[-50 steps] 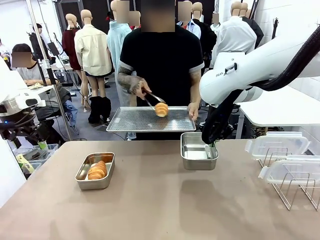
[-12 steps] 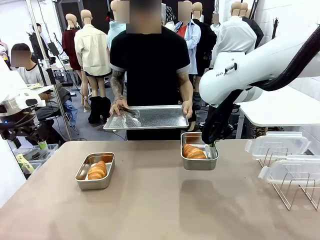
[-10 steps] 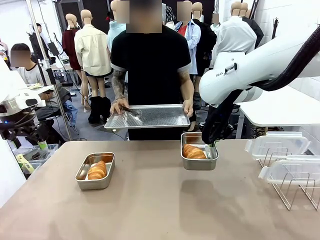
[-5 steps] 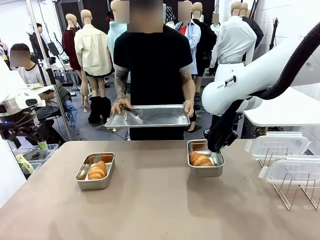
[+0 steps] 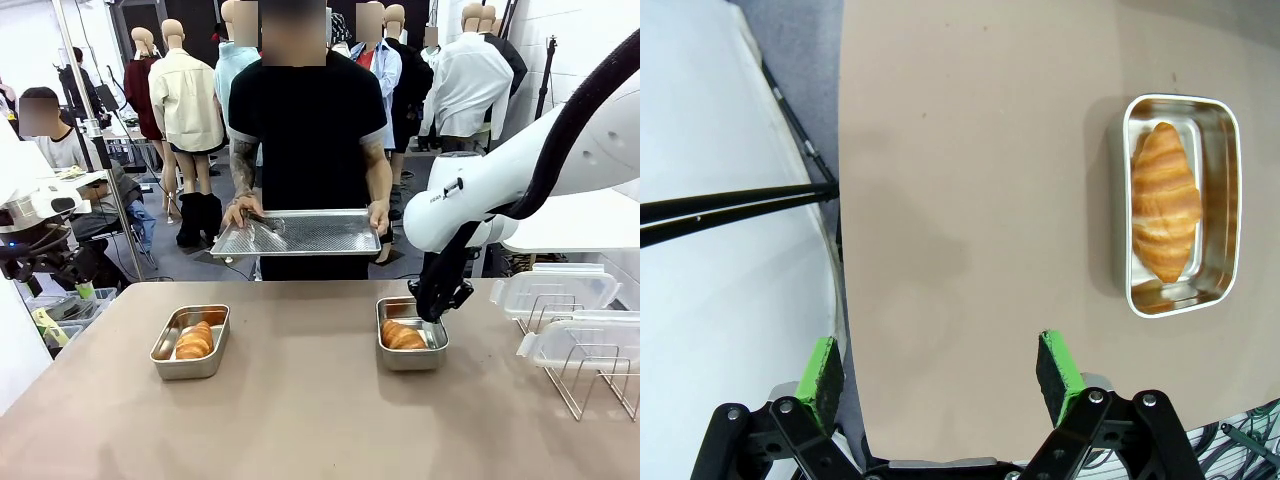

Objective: Place the bread in airtight containers.
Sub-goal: Once an object is inside an Airtight Container , place the container in the center of the table, then pick up one Airtight Container lid and hand it to the human.

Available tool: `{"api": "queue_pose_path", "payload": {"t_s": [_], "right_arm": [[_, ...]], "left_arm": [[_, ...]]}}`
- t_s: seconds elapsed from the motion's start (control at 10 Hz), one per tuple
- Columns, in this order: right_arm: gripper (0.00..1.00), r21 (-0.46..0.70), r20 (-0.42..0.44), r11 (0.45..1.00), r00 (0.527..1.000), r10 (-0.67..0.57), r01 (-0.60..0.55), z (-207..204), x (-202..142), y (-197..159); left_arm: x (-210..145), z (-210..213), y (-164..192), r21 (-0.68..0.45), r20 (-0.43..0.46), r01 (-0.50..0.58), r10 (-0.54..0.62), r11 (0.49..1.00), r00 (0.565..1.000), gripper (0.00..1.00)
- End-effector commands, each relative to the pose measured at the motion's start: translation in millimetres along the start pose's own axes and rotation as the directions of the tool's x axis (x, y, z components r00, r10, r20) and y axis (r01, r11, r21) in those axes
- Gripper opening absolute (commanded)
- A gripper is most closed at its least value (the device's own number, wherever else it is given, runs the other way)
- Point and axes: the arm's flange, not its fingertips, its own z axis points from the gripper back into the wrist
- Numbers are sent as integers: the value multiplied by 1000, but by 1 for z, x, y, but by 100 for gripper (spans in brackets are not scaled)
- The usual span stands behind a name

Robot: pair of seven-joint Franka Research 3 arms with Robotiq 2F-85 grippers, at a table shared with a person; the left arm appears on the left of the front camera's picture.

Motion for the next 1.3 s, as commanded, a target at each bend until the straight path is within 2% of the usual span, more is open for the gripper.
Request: {"api": "queue_pose_path", "payload": {"t_s": [0.0, 0.1, 0.2, 0.6, 0.7, 1.0, 1.2], "right_arm": [[0, 35, -8, 999, 1000, 8, -8, -1, 9, -1], [0, 32, -15, 999, 1000, 1, -1, -3, 10, -1], [14, 28, -16, 999, 999, -28, 28, -4, 12, 0], [92, 29, 19, 999, 999, -31, 30, 9, 3, -1], [100, 26, 35, 999, 999, -31, 30, 14, -1, -1], [100, 21, 40, 999, 999, 33, -34, 32, -18, -6], [100, 17, 107, 998, 993, 56, -58, 64, -39, -13]], "left_arm": [[-4, 1, 2, 9, 0, -2, 2, 1000, 1000, 100], [-4, 1, 2, 9, 0, -2, 2, 1000, 1000, 100], [-4, 1, 2, 9, 0, -2, 2, 1000, 1000, 100], [-4, 1, 2, 9, 0, -2, 2, 1000, 1000, 100], [-4, 1, 2, 9, 0, -2, 2, 1000, 1000, 100], [-4, 1, 2, 9, 0, -2, 2, 1000, 1000, 100], [-4, 1, 2, 9, 0, -2, 2, 1000, 1000, 100]]}}
